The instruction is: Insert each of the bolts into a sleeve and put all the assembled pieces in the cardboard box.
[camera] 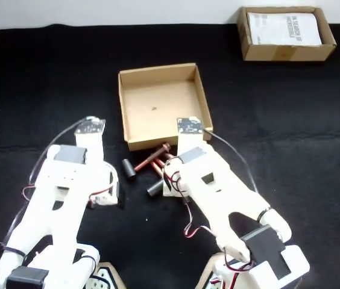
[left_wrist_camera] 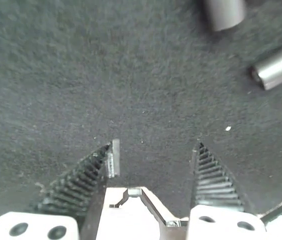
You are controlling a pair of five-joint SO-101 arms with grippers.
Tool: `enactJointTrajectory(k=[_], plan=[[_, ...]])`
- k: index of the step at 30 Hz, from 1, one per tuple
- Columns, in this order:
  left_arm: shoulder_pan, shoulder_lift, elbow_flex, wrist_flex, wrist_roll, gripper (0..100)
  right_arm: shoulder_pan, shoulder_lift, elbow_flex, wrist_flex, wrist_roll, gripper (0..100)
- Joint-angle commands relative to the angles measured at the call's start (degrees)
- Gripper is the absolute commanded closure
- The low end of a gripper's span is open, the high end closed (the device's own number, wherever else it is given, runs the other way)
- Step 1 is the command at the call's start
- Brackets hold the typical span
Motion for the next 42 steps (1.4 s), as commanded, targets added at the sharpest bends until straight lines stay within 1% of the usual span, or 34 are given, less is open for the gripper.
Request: enactJointTrajectory(k=[1, 4, 9, 12, 13, 16, 20, 24, 28, 30, 31, 32, 35, 36, 38, 40, 42], plan=[[-0.66, -0.04, 3.65, -3.78, 0.00, 76, 0.75, -0.13, 0.13, -0.84, 1.58, 87.8], [-0.66, -0.04, 5.76, -5.45, 0.09, 76, 1.10, -0.13, 0.22, -0.57, 1.58, 88.2], [-0.66, -0.04, 6.11, -5.71, 0.18, 76, 4.09, -0.13, 0.22, 0.40, 1.58, 89.2], [-0.66, -0.04, 6.11, -5.71, 0.62, 76, 4.70, -0.13, -0.22, 3.47, 1.67, 97.2], [-0.66, -0.04, 6.11, -5.71, 1.85, 76, 4.79, -0.13, -0.22, 4.18, 1.67, 99.5], [-0.40, -0.04, 5.93, -5.71, 5.54, 76, 4.88, -0.13, -0.04, 6.11, 1.67, 99.1], [-0.66, -0.40, 6.11, -9.23, 8.35, 76, 4.88, -0.31, -0.40, 9.54, 1.67, 99.1], [-0.40, -0.48, 5.76, -10.99, 14.07, 76, 5.67, -0.92, -0.75, 10.95, 1.67, 99.1], [-0.31, -0.57, 5.14, -10.64, 13.54, 76, 9.45, -0.92, -9.27, 18.51, 1.76, 99.1], [-0.40, -0.57, 4.35, -10.55, 9.41, 76, 12.00, -0.92, -16.04, 23.87, 4.04, 99.1], [-0.75, -0.57, 3.65, -10.55, 6.15, 76, 13.23, -0.92, -19.65, 26.77, 5.80, 99.1], [-0.75, -0.57, 2.68, -10.55, 1.67, 76, 14.46, -0.92, -23.87, 30.02, 7.47, 99.1], [-0.40, -0.57, -0.31, -9.85, -15.56, 76, 18.77, -0.92, -36.26, 39.87, 10.64, 99.1], [-0.22, -0.57, -1.45, -8.97, -20.13, 76, 20.53, -0.92, -40.57, 42.95, 11.87, 99.1], [0.66, -0.48, -4.18, -7.30, -24.44, 76, 24.75, -1.36, -46.55, 44.44, 15.03, 99.1], [1.10, -0.40, -7.52, -5.89, -28.22, 76, 30.20, -3.91, -48.04, 44.35, 18.46, 99.1], [1.54, -0.04, -11.12, -4.75, -32.35, 76, 34.07, -6.99, -47.96, 44.26, 22.86, 99.1]])
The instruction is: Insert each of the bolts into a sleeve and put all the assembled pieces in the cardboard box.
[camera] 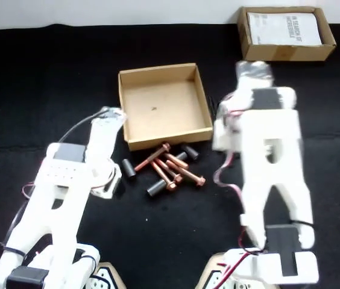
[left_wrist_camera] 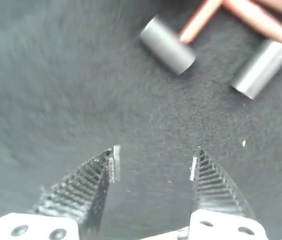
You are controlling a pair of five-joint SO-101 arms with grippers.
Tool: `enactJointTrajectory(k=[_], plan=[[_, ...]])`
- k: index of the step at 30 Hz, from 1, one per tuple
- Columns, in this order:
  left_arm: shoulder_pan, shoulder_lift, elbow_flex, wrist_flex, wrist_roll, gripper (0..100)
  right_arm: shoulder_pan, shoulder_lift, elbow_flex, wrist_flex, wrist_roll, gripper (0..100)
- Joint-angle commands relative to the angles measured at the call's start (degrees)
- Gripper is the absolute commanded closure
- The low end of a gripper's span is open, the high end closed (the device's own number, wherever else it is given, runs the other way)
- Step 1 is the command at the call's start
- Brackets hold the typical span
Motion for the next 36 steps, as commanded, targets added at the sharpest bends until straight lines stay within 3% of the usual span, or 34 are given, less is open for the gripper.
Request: enactJointTrajectory(k=[1, 9, 15, 20, 25, 36], plan=[[1.98, -0.13, -7.52, 1.85, -7.74, 76, 7.96, -6.64, -3.82, 1.10, 7.21, 99.1], [14.90, 5.32, -16.66, 2.55, -21.36, 76, 21.49, -20.09, 2.15, 1.10, 13.10, 99.1], [17.54, 27.82, -33.45, 5.01, -19.52, 76, 31.08, -31.78, 13.76, 0.92, 18.20, 99.1], [17.63, 42.51, -48.31, 8.53, -18.55, 76, 37.14, -41.36, 25.36, -5.32, 22.42, 99.1], [18.15, 51.03, -57.89, 11.16, -18.55, 76, 38.64, -45.76, 34.07, -10.59, 24.62, 99.1], [17.54, 64.04, -65.80, 11.34, -18.20, 76, 38.29, -45.76, 35.38, -12.44, 24.79, 99.1]])
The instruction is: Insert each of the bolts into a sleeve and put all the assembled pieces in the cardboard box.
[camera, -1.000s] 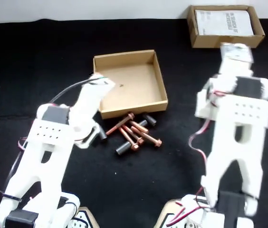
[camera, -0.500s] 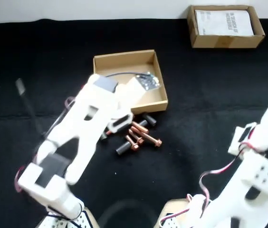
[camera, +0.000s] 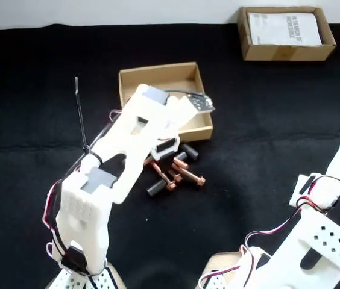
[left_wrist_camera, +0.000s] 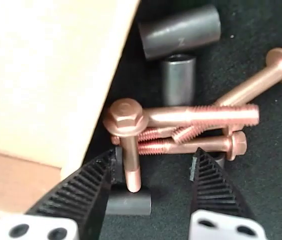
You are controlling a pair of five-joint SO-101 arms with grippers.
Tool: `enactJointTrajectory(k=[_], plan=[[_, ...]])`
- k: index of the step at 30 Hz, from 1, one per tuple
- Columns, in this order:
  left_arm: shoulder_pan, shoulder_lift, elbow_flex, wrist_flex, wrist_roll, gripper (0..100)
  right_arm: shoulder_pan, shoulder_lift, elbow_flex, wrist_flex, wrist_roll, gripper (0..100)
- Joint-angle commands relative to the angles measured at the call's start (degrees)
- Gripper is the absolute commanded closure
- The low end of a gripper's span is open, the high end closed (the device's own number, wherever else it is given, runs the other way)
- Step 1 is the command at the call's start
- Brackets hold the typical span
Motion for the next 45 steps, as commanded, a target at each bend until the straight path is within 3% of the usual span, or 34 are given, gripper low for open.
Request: enactJointTrajectory(k=[1, 15, 17, 24, 29, 32, 37, 41, 45], plan=[[-0.40, 2.86, -4.26, -0.18, 0.53, 76, 0.31, -1.45, 0.04, -0.84, 0.53, 99.1], [-3.03, 9.19, -9.63, -0.35, 0.70, 77, 0.22, -1.54, 3.21, -0.92, 0.53, 99.1], [-3.03, 10.86, -9.63, -0.44, 1.14, 82, 0.22, -1.54, 3.21, -0.92, 0.53, 99.1], [-4.44, 12.88, -12.53, -3.78, 12.66, 100, 0.22, -1.54, 3.21, -0.84, 0.62, 99.1], [-5.49, 13.23, -13.32, -3.52, 15.21, 99, -0.04, -1.45, 3.21, -1.10, 0.62, 99.1], [-4.62, 11.65, -13.05, -2.55, 15.30, 99, -3.12, -1.45, 4.97, -2.15, 0.62, 99.1], [-3.38, 1.98, -13.32, 10.02, 15.82, 99, -9.89, -1.98, 8.13, -3.30, 0.44, 99.1], [-2.86, -7.87, -13.05, 10.55, 24.44, 99, -14.81, -2.07, 6.90, -5.14, 0.18, 99.1], [-1.27, -16.04, -12.97, 10.81, 28.22, 99, -20.97, -2.07, 4.62, -5.93, -2.02, 99.1]])
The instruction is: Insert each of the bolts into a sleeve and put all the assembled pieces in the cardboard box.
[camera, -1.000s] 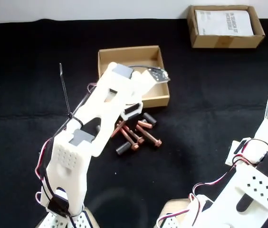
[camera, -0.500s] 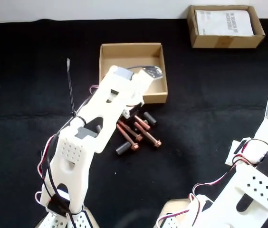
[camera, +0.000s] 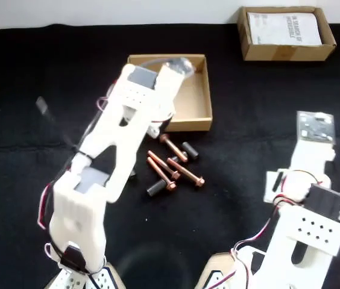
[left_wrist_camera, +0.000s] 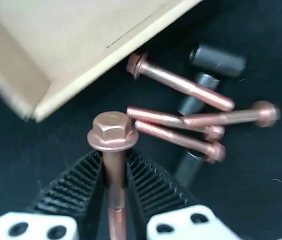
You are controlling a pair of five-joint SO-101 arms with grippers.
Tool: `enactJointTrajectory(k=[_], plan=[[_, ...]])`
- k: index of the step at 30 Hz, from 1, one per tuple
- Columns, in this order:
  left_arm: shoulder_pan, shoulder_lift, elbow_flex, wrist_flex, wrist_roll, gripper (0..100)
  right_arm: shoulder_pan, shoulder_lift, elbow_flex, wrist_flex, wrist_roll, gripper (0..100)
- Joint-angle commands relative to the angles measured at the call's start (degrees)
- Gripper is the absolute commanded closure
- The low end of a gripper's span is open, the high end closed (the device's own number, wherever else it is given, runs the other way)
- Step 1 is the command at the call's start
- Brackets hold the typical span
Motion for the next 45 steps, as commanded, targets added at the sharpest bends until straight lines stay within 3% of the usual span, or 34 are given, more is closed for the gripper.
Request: enactJointTrajectory(k=[1, 10, 17, 21, 26, 32, 38, 45], plan=[[2.24, -9.98, -0.84, 0.53, 4.92, 99, -6.20, -1.54, -4.00, -0.84, -4.22, 99.1], [1.36, -22.81, -0.04, -2.46, 29.71, 99, -21.49, -1.54, -4.53, -10.77, -19.96, 99.1], [0.04, -39.78, 15.34, -7.47, 29.27, 99, -30.20, -1.63, -4.70, -14.99, -27.60, 99.1], [0.04, -55.87, 30.90, -13.71, 24.00, 99, -34.77, -6.11, -3.91, -15.16, -27.69, 99.1], [0.13, -74.95, 52.88, -29.45, 20.48, 99, -39.96, -12.35, 3.47, -18.77, -27.43, 99.1], [0.92, -88.57, 74.51, -53.71, 21.01, 99, -40.48, -17.80, 17.10, -30.90, -27.34, 99.1], [7.87, -86.20, 75.82, -60.84, 21.10, 99, -40.48, -19.12, 25.54, -42.42, -27.52, 99.1], [11.47, -72.66, 61.58, -61.19, 21.10, 99, -40.66, -19.12, 30.81, -50.15, -27.69, 99.1]])
